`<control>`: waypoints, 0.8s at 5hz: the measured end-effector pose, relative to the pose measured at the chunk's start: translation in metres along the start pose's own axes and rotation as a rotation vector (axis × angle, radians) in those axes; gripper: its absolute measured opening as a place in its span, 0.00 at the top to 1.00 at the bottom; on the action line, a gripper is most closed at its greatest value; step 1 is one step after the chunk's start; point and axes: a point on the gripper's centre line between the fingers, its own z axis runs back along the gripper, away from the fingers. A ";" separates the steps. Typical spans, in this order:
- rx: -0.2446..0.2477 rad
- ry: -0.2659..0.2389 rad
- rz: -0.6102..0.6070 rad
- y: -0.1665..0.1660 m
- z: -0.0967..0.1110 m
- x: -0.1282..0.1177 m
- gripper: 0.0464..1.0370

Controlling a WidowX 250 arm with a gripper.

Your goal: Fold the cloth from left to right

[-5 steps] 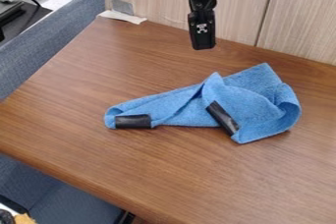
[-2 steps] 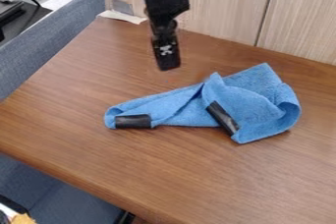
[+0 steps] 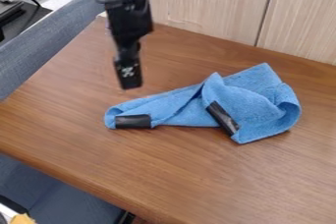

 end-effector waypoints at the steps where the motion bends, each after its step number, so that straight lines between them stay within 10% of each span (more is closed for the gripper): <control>1: 0.002 0.018 0.093 -0.003 -0.015 -0.026 0.04; 4: -0.069 0.027 0.220 -0.011 -0.057 -0.045 0.04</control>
